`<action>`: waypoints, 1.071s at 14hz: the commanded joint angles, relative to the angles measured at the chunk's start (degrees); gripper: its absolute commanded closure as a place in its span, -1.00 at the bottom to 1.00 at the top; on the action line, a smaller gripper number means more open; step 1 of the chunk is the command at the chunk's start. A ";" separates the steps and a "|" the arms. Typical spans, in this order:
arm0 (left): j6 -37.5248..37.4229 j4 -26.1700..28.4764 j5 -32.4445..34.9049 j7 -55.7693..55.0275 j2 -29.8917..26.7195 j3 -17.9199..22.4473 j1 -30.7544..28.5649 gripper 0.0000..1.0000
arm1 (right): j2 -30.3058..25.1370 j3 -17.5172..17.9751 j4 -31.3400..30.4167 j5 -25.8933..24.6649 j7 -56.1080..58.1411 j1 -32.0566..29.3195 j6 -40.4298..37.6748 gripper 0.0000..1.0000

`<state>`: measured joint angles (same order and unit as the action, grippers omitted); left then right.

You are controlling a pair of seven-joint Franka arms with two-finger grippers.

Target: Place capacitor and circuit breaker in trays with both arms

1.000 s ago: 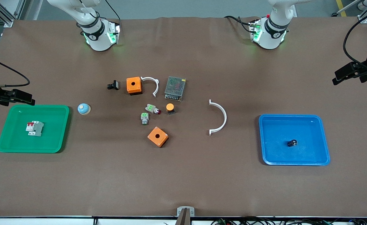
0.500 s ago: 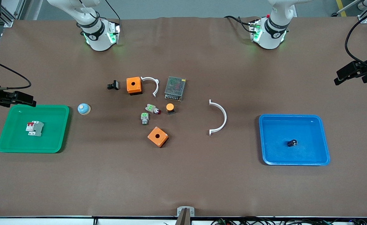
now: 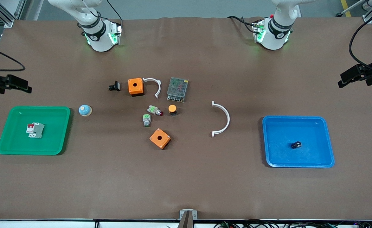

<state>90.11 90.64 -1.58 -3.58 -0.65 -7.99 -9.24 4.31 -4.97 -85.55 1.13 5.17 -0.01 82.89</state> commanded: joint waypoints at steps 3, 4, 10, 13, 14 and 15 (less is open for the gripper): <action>-1.34 -1.61 -0.18 -0.02 0.65 -0.09 0.09 -0.99 | -5.10 -0.04 -3.30 -0.07 0.28 -0.16 -0.18 -1.00; -1.34 -1.61 -0.27 0.15 0.65 0.08 0.44 -1.00 | -5.28 -0.04 -3.30 -0.07 0.28 -0.08 -0.27 -1.00; -1.34 -2.49 -0.27 0.15 0.65 11.23 11.95 -1.00 | -5.19 0.14 -3.39 -0.42 0.28 0.28 0.43 -1.00; -1.34 -2.58 -0.27 0.15 0.65 11.77 12.40 -1.00 | -5.19 0.14 -3.65 -0.42 0.28 0.28 0.61 -1.00; -1.34 -2.58 -0.27 0.06 0.65 11.68 12.31 -1.00 | -5.28 0.14 -3.65 -0.51 0.28 0.19 0.61 -1.00; -1.34 -2.58 -0.27 0.15 0.74 11.60 12.05 -0.99 | -5.28 0.14 -3.65 -0.60 0.28 0.19 0.61 -1.00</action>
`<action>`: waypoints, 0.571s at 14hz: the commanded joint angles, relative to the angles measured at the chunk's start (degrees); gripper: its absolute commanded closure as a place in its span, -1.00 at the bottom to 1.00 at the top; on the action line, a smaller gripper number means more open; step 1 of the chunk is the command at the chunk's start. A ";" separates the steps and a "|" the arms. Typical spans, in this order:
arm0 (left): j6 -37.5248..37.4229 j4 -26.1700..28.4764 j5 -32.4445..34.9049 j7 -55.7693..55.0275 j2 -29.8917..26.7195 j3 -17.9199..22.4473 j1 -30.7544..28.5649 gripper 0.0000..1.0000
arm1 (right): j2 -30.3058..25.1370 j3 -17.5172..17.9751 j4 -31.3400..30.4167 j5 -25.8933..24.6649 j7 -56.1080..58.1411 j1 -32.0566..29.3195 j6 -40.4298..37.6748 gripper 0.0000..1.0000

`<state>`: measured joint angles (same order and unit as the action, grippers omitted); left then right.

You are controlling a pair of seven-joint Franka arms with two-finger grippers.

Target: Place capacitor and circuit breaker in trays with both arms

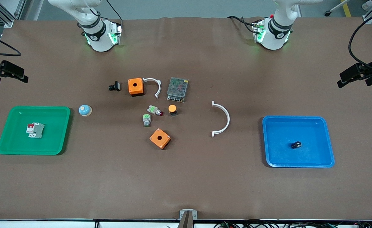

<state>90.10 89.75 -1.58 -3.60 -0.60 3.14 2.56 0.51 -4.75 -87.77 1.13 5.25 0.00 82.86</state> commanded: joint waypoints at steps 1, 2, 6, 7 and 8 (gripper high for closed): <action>-1.33 -1.68 -0.27 0.26 0.78 0.46 0.08 -0.99 | -1.48 -0.08 -1.44 -0.69 0.20 0.26 1.07 -1.00; -1.33 -1.68 -0.36 0.26 0.78 0.46 0.07 -0.99 | -1.48 -0.08 -1.44 -0.69 0.28 0.26 1.25 -1.00; -1.33 -1.68 -0.35 0.79 0.87 0.38 0.07 -0.99 | -1.48 -0.08 -1.53 -1.39 0.37 0.17 2.13 -1.00; -1.25 -1.68 -0.36 0.87 0.87 0.38 0.16 -1.00 | -1.48 -0.08 -1.44 -1.48 0.37 0.26 2.13 -1.00; -1.25 -1.68 -0.44 0.87 0.87 0.38 0.34 -1.00 | -1.57 -0.08 -1.44 -1.48 0.37 0.26 2.22 -1.00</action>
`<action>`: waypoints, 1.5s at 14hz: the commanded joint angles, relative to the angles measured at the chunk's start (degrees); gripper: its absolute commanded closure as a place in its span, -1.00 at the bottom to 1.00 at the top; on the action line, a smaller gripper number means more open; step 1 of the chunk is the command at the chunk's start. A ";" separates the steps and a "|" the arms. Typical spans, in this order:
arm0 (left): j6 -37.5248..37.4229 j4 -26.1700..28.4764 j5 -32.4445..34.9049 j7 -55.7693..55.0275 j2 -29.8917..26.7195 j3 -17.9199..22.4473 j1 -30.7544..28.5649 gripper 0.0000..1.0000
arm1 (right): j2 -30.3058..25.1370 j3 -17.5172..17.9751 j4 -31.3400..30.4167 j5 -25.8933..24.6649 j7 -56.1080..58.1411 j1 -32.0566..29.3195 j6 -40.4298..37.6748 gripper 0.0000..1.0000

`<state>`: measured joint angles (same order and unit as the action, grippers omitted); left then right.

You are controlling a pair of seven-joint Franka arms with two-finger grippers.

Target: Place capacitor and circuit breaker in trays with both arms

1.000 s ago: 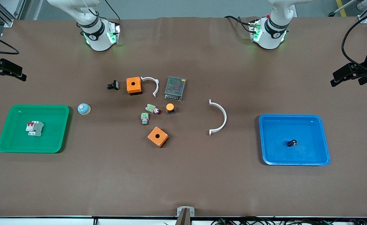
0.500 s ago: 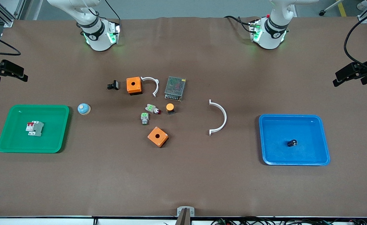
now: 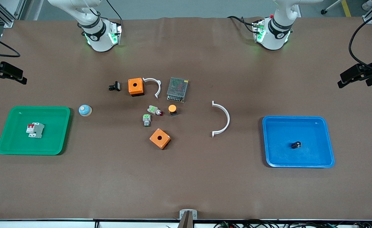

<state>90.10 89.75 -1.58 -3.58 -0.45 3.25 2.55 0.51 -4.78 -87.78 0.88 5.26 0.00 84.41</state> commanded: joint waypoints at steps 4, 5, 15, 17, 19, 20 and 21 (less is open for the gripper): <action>-1.07 -5.01 -0.09 0.68 2.20 0.09 0.87 -1.00 | -2.00 -0.05 -2.12 -1.23 0.37 0.26 1.19 -1.00; -1.07 -5.19 -0.09 0.68 2.38 0.01 0.87 -1.00 | -2.96 -0.05 -3.44 -1.23 0.37 0.26 2.33 -1.00; -1.07 -5.28 -0.80 0.59 3.35 -0.08 0.79 -1.00 | -4.37 -0.05 -5.20 -1.23 0.80 0.35 3.48 -1.00; -1.07 -5.29 -0.80 0.50 3.35 -0.08 0.61 -1.00 | -4.64 -0.05 -5.82 -1.23 0.80 0.35 3.48 -1.00; -1.07 -5.28 -0.71 0.50 3.35 -0.08 0.44 -1.00 | -4.82 -0.05 -6.26 -1.23 0.80 0.26 3.48 -1.00; -1.07 -5.28 -0.71 0.59 3.35 -0.08 0.43 -1.00 | -4.99 -0.05 -6.44 -1.23 0.80 0.26 3.48 -1.00; -1.07 -5.28 -0.71 0.50 3.35 -0.08 0.35 -1.00 | -5.17 -0.05 -6.52 -1.23 0.80 0.35 3.48 -1.00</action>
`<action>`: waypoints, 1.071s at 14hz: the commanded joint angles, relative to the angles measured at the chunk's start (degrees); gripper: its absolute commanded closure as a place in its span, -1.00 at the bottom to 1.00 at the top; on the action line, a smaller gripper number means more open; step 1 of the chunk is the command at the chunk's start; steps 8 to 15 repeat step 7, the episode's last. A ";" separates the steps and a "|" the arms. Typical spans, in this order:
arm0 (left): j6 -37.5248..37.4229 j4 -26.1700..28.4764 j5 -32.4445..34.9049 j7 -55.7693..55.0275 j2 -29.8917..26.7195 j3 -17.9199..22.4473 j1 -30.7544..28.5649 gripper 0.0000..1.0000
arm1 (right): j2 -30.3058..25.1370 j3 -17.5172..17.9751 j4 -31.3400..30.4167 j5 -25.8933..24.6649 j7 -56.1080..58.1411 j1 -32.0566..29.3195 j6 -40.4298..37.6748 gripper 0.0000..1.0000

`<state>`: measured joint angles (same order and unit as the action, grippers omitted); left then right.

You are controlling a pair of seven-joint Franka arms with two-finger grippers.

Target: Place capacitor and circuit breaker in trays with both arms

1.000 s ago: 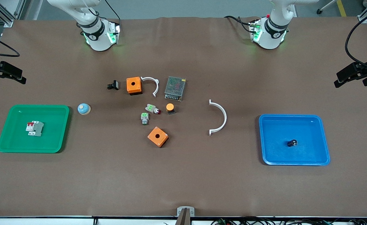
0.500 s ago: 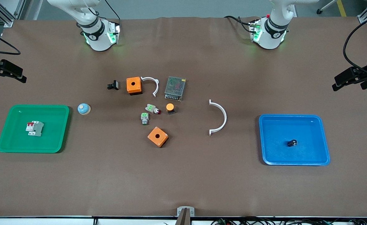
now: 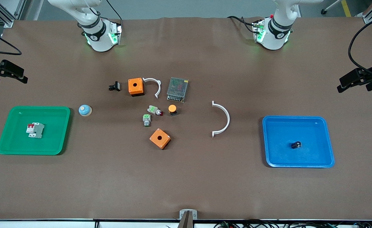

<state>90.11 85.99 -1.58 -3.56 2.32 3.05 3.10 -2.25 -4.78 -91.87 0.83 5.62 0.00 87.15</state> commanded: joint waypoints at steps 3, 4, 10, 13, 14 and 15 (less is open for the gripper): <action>-1.07 -1.53 -0.71 0.39 0.58 0.12 0.06 -1.00 | -3.46 -0.05 -4.01 -1.19 0.45 0.26 1.00 -1.00; -1.07 -1.53 -0.71 0.31 0.58 0.12 0.07 -1.00 | -3.63 -0.05 -4.02 -1.19 0.45 0.35 1.00 -1.00; -1.07 -1.53 -0.71 0.31 0.58 0.12 0.07 -1.00 | -3.64 -0.05 -4.02 -1.19 0.45 0.26 1.09 -1.00; -1.07 -1.53 -0.71 0.31 0.58 0.12 0.07 -1.00 | -3.64 -0.05 -4.02 -1.19 0.45 0.26 1.09 -1.00; -1.07 -1.53 -0.71 0.31 0.58 0.12 0.07 -1.00 | -3.64 -0.05 -4.02 -1.19 0.45 0.26 1.09 -1.00; -1.07 -1.53 -0.71 0.31 0.58 0.12 0.07 -1.00 | -3.64 -0.05 -4.02 -1.19 0.45 0.26 1.09 -1.00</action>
